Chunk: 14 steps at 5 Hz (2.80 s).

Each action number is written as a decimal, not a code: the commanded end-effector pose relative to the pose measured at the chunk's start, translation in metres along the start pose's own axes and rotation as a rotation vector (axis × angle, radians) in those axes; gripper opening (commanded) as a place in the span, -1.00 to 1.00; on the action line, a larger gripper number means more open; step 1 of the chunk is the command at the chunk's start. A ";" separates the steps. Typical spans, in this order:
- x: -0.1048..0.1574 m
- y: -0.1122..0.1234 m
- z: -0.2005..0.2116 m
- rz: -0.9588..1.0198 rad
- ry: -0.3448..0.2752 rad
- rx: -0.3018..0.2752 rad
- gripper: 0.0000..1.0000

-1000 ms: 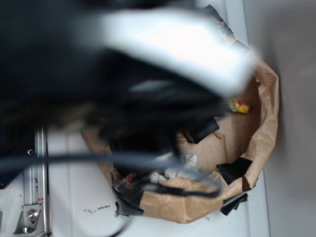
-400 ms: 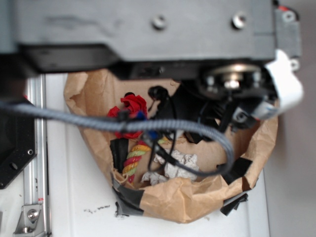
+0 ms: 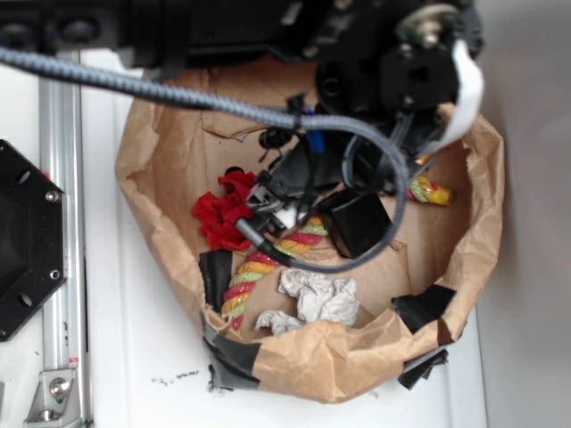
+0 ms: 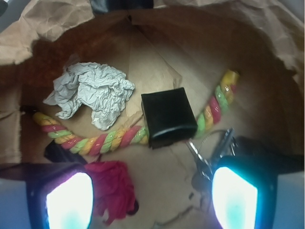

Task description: Grab the black box.

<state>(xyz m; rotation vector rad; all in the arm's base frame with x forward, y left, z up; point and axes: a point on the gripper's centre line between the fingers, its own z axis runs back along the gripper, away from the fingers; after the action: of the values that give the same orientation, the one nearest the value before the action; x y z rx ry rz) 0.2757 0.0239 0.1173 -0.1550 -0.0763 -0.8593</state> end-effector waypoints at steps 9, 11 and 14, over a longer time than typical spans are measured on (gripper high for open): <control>0.058 -0.011 -0.081 -0.130 0.010 -0.001 1.00; 0.046 -0.006 -0.106 -0.096 0.117 -0.066 1.00; 0.028 -0.032 -0.034 0.010 0.094 0.017 -1.00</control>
<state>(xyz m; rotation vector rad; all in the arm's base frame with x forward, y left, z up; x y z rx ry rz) 0.2751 -0.0092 0.0751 -0.1241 0.0582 -0.8521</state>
